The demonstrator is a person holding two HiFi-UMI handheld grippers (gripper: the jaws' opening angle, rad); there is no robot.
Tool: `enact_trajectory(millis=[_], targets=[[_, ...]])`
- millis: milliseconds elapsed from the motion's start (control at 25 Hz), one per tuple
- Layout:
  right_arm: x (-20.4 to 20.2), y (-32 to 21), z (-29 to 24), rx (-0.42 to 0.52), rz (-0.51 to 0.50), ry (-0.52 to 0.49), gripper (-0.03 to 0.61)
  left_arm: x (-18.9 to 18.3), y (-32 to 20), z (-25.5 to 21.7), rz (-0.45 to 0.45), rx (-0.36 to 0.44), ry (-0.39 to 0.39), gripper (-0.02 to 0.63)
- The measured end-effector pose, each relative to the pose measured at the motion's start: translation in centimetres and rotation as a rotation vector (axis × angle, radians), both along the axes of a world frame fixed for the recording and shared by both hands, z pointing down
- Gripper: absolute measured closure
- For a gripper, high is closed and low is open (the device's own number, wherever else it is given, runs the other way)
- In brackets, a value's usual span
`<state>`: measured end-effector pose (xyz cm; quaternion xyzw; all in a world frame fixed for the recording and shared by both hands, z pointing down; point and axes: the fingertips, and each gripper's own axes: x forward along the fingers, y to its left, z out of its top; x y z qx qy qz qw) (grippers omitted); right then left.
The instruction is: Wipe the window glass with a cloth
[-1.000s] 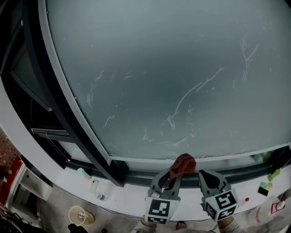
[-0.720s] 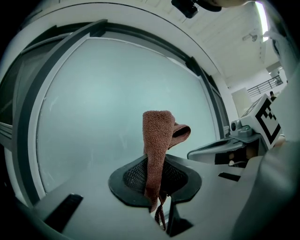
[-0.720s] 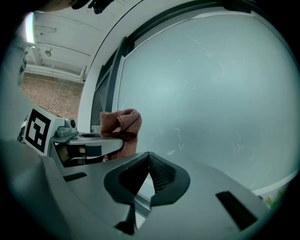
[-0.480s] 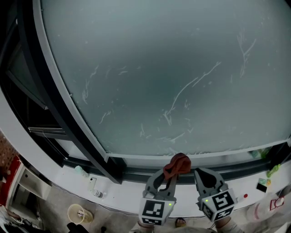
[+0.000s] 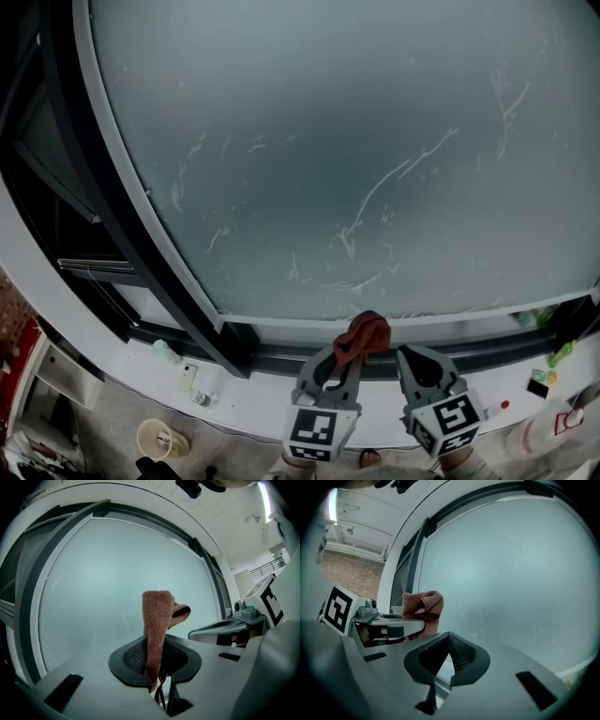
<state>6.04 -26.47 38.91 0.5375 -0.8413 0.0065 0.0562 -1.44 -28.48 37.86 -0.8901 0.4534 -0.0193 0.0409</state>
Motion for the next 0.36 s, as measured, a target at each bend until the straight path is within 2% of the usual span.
enact_trajectory(millis=[200, 360], targets=[[-0.24, 0.2, -0.52, 0.027, -0.002, 0.008, 0.572, -0.23, 0.12, -0.1, -0.002, 0.001, 0.003, 0.561], [-0.23, 0.63, -0.05, 0.004, 0.004, 0.003, 0.572, -0.35, 0.33, -0.1, -0.003, -0.001, 0.005, 0.561]])
